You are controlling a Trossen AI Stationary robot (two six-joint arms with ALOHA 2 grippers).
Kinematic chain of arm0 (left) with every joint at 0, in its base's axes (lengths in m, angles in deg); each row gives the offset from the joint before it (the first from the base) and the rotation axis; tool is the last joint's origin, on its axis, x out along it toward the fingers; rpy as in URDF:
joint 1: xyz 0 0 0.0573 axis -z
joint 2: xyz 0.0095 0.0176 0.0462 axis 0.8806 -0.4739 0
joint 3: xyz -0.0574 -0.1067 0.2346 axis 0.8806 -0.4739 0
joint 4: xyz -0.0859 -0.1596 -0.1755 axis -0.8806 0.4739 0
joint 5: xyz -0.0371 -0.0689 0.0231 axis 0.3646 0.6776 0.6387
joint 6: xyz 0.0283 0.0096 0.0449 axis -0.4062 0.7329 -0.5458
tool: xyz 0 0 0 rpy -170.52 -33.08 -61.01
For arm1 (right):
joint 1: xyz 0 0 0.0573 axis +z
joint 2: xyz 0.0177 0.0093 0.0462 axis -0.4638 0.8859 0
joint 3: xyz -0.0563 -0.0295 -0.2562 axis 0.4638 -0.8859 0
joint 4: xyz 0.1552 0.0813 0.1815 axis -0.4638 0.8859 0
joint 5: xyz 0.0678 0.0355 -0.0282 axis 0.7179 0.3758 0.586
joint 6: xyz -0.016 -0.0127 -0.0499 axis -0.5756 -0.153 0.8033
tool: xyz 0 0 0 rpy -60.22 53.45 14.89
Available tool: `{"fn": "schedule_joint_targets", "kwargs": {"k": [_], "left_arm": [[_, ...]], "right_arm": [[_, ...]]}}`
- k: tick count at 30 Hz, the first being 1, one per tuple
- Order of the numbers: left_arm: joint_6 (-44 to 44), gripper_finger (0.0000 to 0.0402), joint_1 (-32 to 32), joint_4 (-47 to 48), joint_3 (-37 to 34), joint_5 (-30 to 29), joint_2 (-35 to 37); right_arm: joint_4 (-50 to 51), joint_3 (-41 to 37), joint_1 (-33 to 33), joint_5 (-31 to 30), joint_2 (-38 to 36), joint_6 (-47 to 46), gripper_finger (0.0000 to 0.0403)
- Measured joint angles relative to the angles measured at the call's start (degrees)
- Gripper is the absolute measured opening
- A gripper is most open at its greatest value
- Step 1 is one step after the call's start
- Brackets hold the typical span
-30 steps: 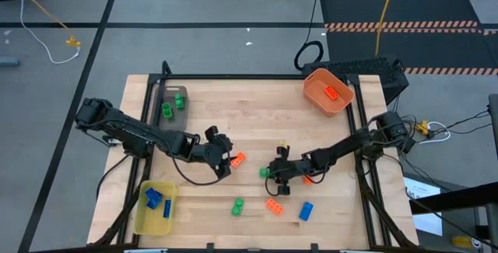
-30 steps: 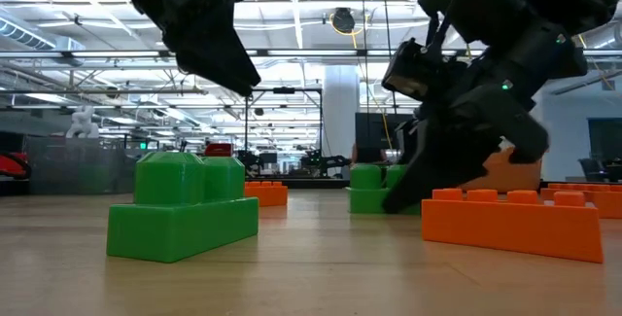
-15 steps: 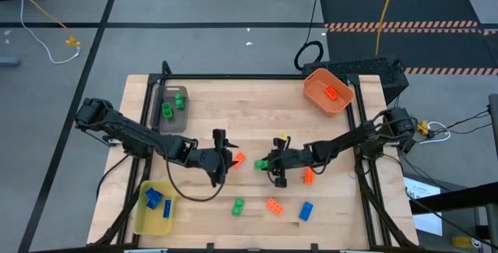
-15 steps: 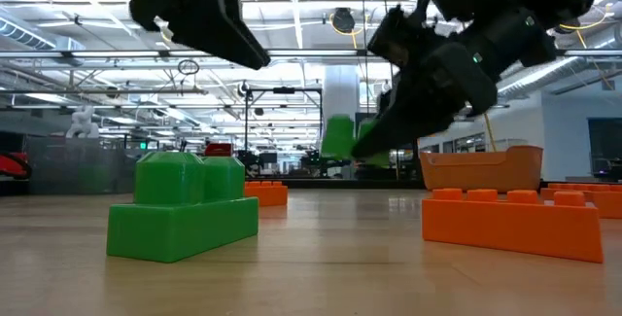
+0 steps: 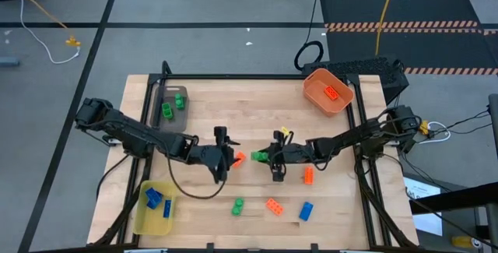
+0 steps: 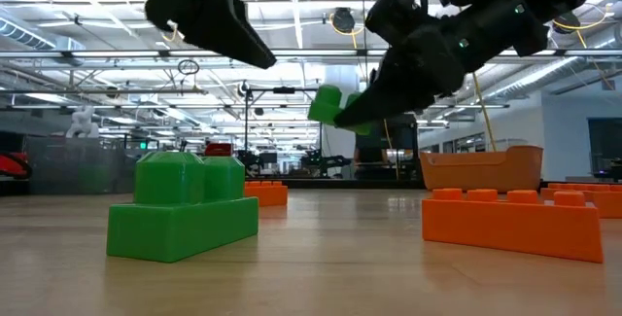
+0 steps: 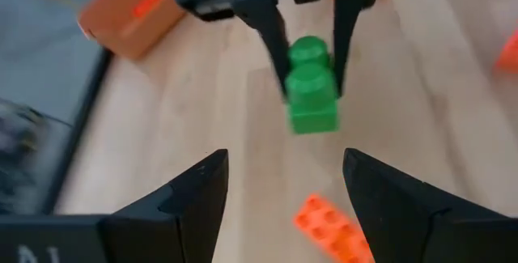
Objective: Sort & place blocks by color
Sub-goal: Put the green game piece into the black bin
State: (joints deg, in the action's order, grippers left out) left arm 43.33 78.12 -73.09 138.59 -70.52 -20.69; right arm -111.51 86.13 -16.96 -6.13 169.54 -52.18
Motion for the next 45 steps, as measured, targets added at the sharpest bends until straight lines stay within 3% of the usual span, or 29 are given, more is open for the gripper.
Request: {"fn": "schedule_joint_targets", "kwargs": {"k": [6,16,26,45], "left_arm": [[8.6,0.0244,-1.4,-1.9,0.0,5.0,0.0],[6.3,0.0244,-2.3,-7.4,-0.1,4.8,-1.4],[4.7,0.0244,-3.7,-10.9,0.0,4.3,-8.0],[4.2,0.0244,-4.5,-14.4,0.0,3.6,-7.7]], "right_arm": [[-7.0,0.0,-0.3,-2.8,0.0,4.1,0.0119],[-10.8,0.0,-1.7,-2.6,0.0,4.9,0.0119],[-11.6,0.1,-1.6,0.4,-0.1,5.0,0.0119],[-9.4,0.1,-2.0,0.5,0.8,5.0,0.0119]]}}
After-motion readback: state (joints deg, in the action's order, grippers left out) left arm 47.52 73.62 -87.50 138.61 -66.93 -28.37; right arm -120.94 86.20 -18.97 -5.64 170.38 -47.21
